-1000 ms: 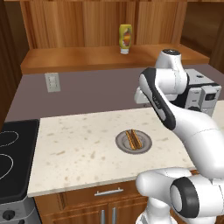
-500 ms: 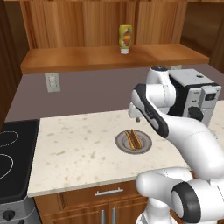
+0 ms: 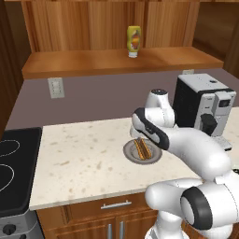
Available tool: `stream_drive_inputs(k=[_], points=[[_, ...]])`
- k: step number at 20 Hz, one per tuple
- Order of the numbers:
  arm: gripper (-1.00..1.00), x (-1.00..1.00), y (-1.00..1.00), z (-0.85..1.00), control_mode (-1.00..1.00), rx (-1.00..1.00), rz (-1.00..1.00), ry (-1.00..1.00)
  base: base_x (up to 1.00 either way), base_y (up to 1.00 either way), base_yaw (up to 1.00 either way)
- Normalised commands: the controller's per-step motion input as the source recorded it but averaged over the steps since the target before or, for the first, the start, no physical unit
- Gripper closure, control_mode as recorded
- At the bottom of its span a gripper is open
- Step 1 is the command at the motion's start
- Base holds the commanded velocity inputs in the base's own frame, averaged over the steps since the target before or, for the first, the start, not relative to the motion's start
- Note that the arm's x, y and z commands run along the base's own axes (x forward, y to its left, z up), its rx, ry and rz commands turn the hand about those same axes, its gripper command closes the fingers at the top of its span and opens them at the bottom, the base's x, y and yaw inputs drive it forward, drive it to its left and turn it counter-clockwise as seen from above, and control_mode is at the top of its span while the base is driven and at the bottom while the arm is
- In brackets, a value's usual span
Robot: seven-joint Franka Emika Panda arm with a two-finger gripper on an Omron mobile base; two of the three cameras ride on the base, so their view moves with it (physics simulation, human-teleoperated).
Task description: Move the hot dog bun to the plate on the dining table and place the condiment next to that plate. Then navigate to the fridge and take the sausage and place it on the plate as well.
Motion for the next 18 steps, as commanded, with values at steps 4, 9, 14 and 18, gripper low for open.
stream_drive_inputs(k=[4, 9, 14, 18], points=[[-1.00, 0.48, 0.00, -0.51, -1.00, 0.00, 0.00, 0.00, 0.00, 0.00, 0.00], [-1.00, 0.35, 0.00, -0.47, -1.00, 0.00, 0.00, 0.00, 0.00, 0.00, 0.00], [-1.00, 0.17, 0.00, -0.43, -1.00, 0.00, 0.00, 0.00, 0.00, 0.00, 0.00], [-1.00, 0.04, 0.00, -0.36, -1.00, 0.00, 0.00, 0.00, 0.00, 0.00, 0.00]])
